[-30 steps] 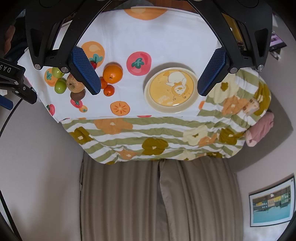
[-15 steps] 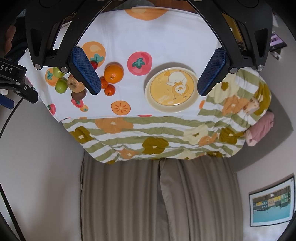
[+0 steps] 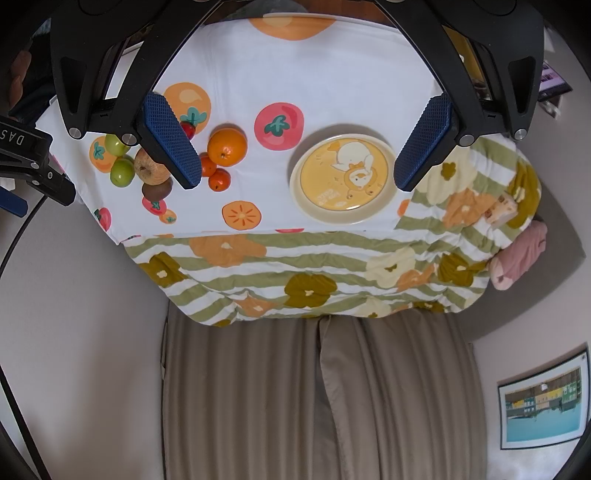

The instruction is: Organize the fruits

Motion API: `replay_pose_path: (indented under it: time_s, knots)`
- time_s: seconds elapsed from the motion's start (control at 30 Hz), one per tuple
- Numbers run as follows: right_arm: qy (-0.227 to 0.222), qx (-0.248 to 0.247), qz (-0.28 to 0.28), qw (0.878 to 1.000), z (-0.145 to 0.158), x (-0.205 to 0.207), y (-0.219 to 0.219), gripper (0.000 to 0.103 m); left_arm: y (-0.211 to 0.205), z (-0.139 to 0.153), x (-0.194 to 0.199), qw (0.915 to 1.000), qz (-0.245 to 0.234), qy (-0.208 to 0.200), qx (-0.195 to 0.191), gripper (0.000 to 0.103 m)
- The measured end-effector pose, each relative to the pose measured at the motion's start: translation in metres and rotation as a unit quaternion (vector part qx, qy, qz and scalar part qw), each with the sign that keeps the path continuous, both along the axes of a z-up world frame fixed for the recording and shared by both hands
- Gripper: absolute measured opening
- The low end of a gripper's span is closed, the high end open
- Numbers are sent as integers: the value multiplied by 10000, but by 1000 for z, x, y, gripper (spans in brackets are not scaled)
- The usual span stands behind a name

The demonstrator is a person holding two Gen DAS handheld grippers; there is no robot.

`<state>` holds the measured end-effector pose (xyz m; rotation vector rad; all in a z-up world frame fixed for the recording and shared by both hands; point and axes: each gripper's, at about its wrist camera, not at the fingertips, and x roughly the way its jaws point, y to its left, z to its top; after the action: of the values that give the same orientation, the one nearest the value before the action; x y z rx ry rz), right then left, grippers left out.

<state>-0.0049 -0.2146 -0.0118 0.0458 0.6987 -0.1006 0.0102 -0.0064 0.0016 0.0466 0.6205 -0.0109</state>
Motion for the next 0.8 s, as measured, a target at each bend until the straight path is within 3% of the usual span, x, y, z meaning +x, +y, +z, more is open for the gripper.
replay_pose_path:
  time_s: [0.47, 0.8]
  knots:
    - [-6, 0, 3, 10000, 0, -1, -2, 103, -2, -1, 1, 10000, -14, 41, -68, 103]
    - [240, -166, 348, 9990, -22, -5, -13, 103, -24, -30, -1, 9990, -134, 407, -114, 103]
